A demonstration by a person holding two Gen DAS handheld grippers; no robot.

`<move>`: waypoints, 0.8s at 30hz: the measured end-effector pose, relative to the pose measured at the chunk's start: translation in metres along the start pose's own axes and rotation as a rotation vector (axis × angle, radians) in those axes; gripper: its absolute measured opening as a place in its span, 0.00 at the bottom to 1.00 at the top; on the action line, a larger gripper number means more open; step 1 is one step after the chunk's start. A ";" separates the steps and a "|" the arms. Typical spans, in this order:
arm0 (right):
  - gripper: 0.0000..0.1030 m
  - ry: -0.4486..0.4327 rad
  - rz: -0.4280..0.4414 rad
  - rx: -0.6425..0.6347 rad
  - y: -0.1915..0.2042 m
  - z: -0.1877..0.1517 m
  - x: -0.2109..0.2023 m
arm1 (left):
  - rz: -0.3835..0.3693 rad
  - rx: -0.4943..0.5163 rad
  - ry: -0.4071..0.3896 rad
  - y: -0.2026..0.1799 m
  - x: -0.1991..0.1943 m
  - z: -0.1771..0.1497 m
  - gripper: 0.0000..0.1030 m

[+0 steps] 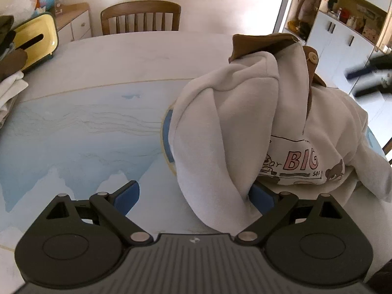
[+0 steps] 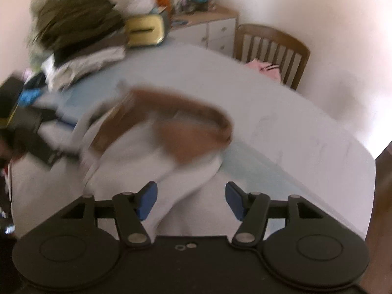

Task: Fold clothes

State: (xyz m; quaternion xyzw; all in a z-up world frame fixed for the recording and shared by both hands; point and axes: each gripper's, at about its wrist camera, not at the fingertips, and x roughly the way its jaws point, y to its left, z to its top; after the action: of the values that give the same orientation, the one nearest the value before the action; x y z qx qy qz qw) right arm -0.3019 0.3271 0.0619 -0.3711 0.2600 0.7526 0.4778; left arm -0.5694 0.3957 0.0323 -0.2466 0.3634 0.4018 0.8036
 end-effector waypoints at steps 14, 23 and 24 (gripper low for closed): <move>1.00 0.079 -0.158 0.055 0.064 -0.043 0.032 | -0.079 -0.097 0.023 0.007 0.024 -0.022 0.84; 1.00 -0.129 -0.317 0.046 0.050 -0.003 -0.029 | -0.093 -0.150 -0.102 0.011 -0.008 -0.009 0.19; 1.00 -0.152 -0.342 0.033 0.044 0.004 -0.036 | -0.075 -0.148 -0.126 0.014 -0.014 -0.004 0.16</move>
State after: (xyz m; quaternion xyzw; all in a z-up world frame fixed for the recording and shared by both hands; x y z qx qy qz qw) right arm -0.3333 0.2927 0.0949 -0.3438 0.1686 0.6820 0.6231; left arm -0.5884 0.3942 0.0395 -0.2928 0.2719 0.4120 0.8189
